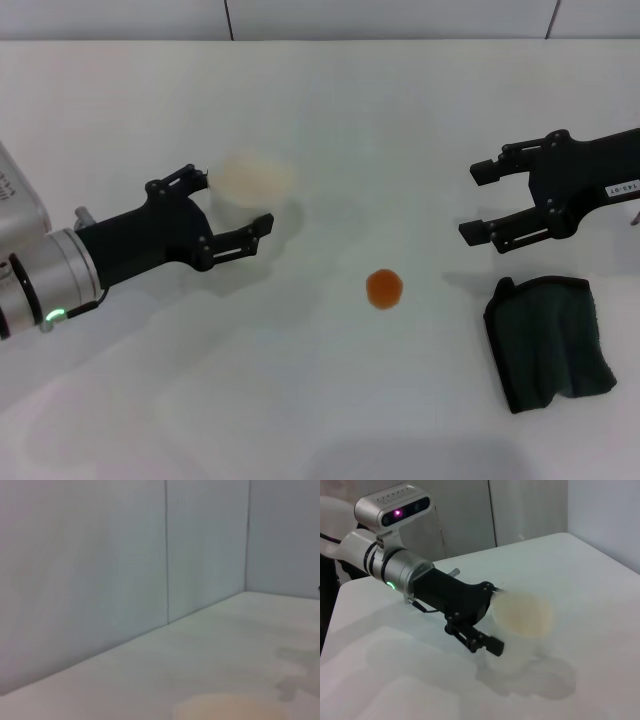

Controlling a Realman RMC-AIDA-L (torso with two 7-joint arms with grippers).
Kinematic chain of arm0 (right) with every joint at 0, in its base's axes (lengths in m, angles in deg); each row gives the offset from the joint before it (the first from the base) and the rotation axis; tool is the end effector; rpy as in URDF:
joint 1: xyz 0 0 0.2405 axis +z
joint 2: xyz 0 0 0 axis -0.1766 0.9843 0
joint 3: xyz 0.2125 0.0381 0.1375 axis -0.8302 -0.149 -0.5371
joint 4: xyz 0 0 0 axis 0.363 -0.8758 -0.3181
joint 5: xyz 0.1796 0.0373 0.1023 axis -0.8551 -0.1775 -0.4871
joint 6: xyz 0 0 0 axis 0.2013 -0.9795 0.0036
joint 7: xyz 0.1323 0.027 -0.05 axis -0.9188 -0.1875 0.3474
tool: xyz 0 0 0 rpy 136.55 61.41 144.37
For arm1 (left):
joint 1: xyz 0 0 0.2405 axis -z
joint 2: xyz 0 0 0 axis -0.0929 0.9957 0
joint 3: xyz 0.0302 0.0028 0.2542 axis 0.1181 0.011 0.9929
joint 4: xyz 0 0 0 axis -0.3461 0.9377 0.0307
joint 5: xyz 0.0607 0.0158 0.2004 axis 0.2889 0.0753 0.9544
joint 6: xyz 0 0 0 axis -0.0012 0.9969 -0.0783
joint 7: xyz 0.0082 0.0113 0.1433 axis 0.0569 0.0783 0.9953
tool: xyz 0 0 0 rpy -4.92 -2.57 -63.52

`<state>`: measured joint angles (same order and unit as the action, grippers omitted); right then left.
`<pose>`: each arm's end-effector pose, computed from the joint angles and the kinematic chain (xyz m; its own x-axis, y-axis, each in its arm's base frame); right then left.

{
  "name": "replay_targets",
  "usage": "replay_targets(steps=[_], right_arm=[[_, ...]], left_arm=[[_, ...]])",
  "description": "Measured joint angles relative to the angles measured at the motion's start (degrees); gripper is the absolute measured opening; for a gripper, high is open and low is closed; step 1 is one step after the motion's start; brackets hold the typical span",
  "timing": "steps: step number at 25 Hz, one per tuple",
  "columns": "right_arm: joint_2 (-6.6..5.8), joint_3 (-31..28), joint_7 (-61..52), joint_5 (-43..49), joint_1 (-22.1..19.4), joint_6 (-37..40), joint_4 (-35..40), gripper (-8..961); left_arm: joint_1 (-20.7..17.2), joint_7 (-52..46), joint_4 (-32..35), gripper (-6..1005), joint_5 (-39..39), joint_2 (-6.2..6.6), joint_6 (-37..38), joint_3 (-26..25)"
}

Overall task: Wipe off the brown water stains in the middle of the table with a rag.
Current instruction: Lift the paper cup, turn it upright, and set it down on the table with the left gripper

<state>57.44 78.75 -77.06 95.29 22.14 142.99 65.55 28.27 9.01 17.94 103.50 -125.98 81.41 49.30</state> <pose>0.2000 0.3552 0.0448 0.9490 -0.2235 -0.2223 -0.2607 -0.9530 -0.1547 -0.2874 0.3229 -0.0434 0.8384 0.1627 0.5202 0.4150 -0.8092 -0.4159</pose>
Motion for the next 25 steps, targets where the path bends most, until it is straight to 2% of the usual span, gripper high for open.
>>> replay_targets(steps=[7,19,25], right_arm=[[0.0,0.0,0.0,0.0,0.0,-0.2,0.0,823],[-0.09,0.0,0.1,0.0,-0.2,-0.5,-0.2,822],[-0.09,0.0,0.1,0.0,-0.8,-0.4,0.2,823]], left_arm=[[0.4,0.3,-3.2,882,0.1,0.0,-3.2,0.3],[0.4,0.2,-3.3,878,-0.1,0.0,-3.7,0.1],[-2.7,0.4,-2.1,877,-1.0,0.03,-2.2,-0.6]])
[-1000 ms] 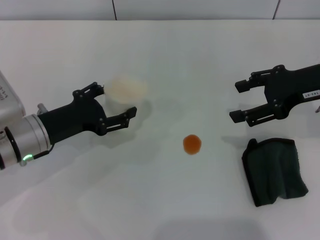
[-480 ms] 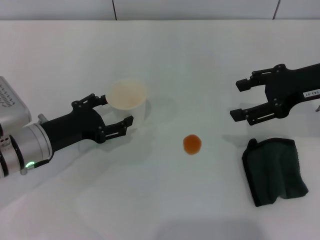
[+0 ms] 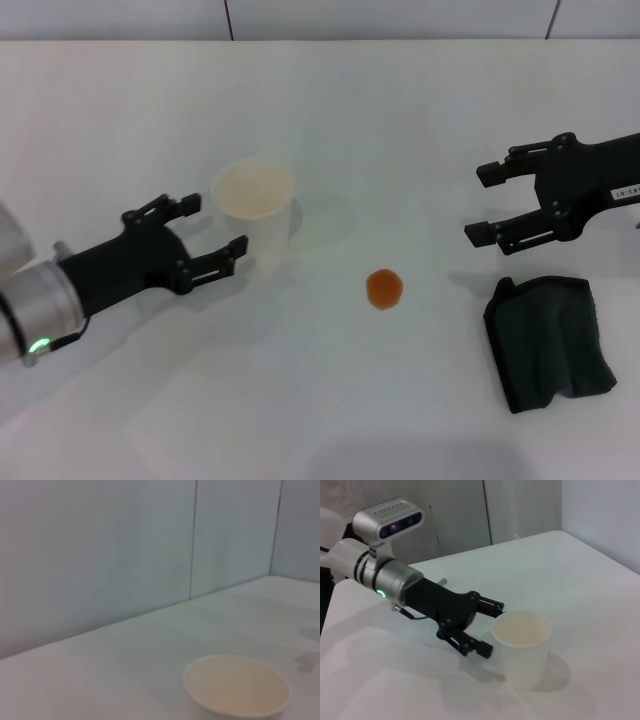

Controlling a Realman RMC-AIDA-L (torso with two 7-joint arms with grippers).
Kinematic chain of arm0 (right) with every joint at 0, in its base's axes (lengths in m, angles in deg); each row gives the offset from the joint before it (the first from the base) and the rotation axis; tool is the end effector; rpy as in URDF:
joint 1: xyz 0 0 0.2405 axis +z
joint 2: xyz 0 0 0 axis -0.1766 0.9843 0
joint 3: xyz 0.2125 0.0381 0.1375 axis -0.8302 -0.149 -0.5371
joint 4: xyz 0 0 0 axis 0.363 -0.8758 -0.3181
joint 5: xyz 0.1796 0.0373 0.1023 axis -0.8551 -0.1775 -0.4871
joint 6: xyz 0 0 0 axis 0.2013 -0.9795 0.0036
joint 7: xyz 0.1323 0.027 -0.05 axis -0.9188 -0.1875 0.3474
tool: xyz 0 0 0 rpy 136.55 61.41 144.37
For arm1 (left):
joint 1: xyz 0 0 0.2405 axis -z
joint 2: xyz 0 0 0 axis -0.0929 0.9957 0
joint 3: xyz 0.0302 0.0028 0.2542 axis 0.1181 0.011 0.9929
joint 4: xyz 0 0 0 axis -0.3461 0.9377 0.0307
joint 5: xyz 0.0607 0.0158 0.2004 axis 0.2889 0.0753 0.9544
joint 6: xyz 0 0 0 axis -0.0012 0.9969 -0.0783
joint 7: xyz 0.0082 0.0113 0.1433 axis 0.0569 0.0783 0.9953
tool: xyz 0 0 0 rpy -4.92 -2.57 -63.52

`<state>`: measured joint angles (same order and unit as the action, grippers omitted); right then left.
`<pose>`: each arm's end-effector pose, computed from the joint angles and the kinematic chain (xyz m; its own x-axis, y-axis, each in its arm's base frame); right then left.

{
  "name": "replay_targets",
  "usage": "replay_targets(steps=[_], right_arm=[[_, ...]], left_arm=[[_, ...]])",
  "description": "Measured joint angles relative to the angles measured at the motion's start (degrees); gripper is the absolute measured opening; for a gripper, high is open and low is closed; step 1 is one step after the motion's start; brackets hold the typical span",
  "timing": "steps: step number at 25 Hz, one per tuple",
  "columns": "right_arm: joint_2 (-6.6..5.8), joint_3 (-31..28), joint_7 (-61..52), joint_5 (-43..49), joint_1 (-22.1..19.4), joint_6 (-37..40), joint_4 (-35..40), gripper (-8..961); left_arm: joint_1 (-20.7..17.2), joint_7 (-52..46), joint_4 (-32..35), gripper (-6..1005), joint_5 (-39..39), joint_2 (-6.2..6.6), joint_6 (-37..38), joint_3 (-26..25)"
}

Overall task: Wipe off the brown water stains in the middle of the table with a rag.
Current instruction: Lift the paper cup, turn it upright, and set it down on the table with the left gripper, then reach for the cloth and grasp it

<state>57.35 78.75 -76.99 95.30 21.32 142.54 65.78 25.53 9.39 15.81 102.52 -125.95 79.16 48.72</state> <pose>0.2049 0.3538 0.0461 0.9472 -0.2321 -0.2214 -0.2712 -0.9481 -0.1662 -0.3125 0.3078 -0.0456 0.8188 0.2433 0.5201 0.4974 -0.7529 -0.4309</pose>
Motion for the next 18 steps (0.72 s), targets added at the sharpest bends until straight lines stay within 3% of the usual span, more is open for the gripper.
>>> replay_targets(steps=[6,10,15,18], right_arm=[[-0.03,-0.1,-1.6,0.2,-0.1,0.0,0.8,823],[-0.73,0.0,-8.0,1.8,-0.6,0.0,3.5,822],[-0.65,0.5,-18.3,6.9,-2.8,1.4,11.4,823],[-0.24,2.2,-27.1,11.7,-2.0,4.0,16.2,819]], left_arm=[[-6.3,-3.0,6.7,877,0.7,0.32,7.3,-1.9],[-9.8,-10.5,14.8,876,4.7,2.13,15.4,-2.1],[-10.9,-20.3,25.4,876,12.0,4.16,25.4,-2.2],[-10.0,-25.9,30.5,875,17.5,4.54,30.4,-3.0]])
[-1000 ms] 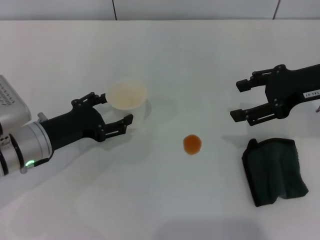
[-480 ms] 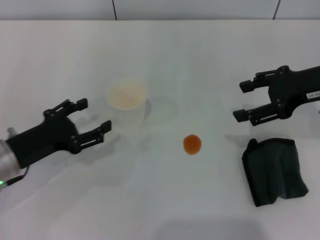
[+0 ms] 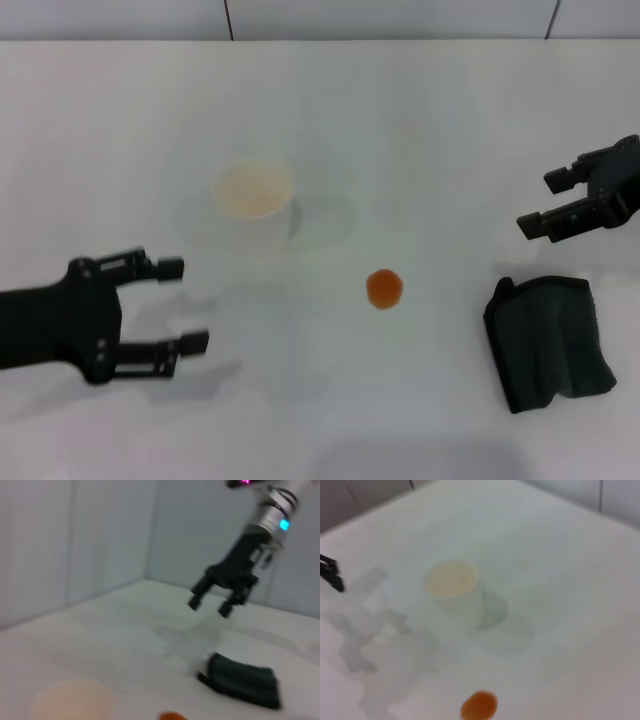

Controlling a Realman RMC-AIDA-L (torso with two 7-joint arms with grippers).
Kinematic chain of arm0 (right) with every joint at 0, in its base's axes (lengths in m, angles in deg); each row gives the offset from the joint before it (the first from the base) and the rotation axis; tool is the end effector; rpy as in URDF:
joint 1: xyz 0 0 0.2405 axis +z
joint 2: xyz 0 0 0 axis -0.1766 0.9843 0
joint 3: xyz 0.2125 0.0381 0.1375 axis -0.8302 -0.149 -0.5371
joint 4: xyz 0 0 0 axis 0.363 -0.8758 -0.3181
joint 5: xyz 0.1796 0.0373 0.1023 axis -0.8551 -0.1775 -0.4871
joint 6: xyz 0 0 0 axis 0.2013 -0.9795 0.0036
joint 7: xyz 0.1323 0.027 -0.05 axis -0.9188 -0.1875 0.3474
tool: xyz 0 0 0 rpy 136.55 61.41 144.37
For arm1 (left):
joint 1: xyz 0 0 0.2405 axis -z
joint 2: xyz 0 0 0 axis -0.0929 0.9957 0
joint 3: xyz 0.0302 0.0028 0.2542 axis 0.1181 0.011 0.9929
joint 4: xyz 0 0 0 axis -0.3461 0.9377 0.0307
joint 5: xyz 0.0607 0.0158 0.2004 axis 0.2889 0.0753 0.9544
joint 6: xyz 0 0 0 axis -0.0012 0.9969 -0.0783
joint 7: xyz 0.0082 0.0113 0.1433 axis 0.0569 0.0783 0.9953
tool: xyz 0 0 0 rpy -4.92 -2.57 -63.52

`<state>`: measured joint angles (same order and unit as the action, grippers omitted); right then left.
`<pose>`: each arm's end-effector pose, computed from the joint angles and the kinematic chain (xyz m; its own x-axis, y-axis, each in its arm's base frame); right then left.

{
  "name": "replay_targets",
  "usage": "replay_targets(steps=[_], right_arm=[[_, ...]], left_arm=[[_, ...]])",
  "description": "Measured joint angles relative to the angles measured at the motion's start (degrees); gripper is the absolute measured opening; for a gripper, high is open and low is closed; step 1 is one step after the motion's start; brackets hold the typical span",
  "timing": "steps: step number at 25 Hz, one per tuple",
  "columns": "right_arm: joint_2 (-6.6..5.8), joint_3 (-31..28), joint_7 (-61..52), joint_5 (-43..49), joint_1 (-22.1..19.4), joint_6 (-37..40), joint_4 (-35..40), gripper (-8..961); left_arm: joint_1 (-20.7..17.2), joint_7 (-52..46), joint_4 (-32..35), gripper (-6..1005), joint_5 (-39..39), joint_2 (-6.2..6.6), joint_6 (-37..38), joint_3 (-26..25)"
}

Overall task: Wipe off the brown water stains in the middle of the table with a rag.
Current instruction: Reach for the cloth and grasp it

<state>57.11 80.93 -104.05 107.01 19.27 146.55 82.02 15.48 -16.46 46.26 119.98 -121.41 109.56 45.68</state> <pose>0.1996 0.3466 0.0750 0.8509 -0.5202 -0.0738 -0.5194 -0.8116 -0.2675 -0.2851 0.2554 0.0372 0.8574 0.2565 0.4461 0.3468 -0.9285 -0.1326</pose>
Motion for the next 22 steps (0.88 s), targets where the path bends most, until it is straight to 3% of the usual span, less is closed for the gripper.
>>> replay_targets(steps=[6,11,15,22], right_arm=[[0.2,8.6,-17.6,9.5,2.1,3.4,7.8,806],[0.66,17.2,-31.9,16.2,5.6,4.6,7.9,795],[1.11,21.6,-37.4,17.7,7.0,3.6,6.7,786],[1.59,23.1,-37.9,17.3,7.1,1.8,2.2,770]], left_arm=[[0.7,-4.4,9.6,875,6.3,-0.72,7.8,-1.4],[0.7,-3.7,14.3,874,8.9,-1.85,10.2,-0.9],[1.3,-2.9,15.0,874,11.3,-2.28,10.4,-0.2],[2.4,-2.4,15.8,874,15.2,-3.94,10.3,0.6]])
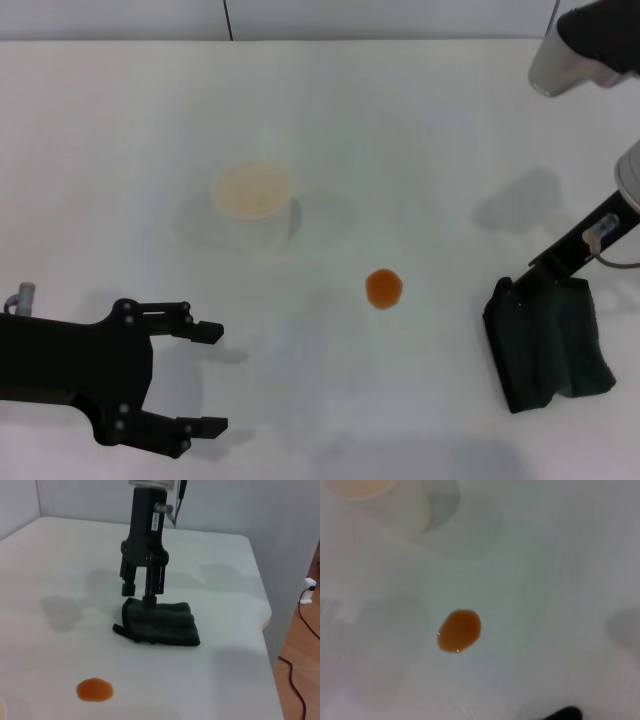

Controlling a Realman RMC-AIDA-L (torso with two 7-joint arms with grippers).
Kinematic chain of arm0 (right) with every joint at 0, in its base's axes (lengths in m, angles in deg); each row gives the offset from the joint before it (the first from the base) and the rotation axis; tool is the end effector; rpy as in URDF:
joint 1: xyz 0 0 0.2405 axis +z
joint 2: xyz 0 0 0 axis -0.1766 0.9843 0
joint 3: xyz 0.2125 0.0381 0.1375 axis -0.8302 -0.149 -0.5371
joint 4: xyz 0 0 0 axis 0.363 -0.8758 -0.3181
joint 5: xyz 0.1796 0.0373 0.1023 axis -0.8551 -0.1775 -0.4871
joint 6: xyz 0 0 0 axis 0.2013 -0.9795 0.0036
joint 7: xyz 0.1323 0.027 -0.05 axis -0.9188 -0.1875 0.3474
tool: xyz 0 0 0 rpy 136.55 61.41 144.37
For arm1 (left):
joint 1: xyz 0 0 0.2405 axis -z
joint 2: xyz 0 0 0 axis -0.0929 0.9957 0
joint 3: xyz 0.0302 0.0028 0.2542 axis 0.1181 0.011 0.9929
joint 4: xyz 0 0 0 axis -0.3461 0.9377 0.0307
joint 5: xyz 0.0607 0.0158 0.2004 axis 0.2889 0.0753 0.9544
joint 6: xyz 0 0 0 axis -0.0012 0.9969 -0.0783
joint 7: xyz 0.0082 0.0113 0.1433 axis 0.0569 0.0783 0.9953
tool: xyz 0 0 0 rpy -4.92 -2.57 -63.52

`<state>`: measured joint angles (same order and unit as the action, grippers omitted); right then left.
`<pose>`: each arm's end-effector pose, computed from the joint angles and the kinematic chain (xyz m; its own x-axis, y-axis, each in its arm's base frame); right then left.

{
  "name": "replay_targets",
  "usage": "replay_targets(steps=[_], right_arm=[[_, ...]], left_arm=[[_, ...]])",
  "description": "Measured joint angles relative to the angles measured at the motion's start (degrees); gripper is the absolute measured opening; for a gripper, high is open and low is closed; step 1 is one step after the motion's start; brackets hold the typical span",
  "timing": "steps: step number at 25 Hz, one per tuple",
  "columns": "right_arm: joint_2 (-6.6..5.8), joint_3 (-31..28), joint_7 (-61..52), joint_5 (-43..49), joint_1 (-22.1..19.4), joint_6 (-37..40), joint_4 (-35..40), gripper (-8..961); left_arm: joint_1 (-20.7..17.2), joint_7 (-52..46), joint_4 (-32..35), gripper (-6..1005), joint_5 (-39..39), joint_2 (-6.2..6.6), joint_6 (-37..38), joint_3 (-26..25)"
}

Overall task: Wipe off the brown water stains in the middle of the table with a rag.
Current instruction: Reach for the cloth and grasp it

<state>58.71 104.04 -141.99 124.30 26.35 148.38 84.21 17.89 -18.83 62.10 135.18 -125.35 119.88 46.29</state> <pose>0.1662 0.3416 0.0127 0.5690 -0.7919 0.2216 -0.6703 -0.6027 -0.4330 -0.2486 0.2479 0.0326 0.9711 0.1013 0.2163 0.1070 -0.9941 -0.0150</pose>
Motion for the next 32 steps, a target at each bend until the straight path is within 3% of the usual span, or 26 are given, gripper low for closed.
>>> replay_targets(steps=[20,31,32], right_arm=[[-0.38,1.8,0.1,2.9,-0.9,-4.3,-7.7,694],[-0.44,6.8,0.2,3.0,-0.5,-5.7,-8.0,521],[-0.46,7.2,0.2,3.1,-0.5,-5.8,-8.0,472]], left_arm=[[0.9,0.2,0.1,874,-0.5,-0.48,-0.7,0.0],[0.8,-0.1,0.1,874,-0.8,-0.47,-1.0,0.0],[0.8,-0.1,0.1,874,-0.8,-0.46,-1.0,0.0]])
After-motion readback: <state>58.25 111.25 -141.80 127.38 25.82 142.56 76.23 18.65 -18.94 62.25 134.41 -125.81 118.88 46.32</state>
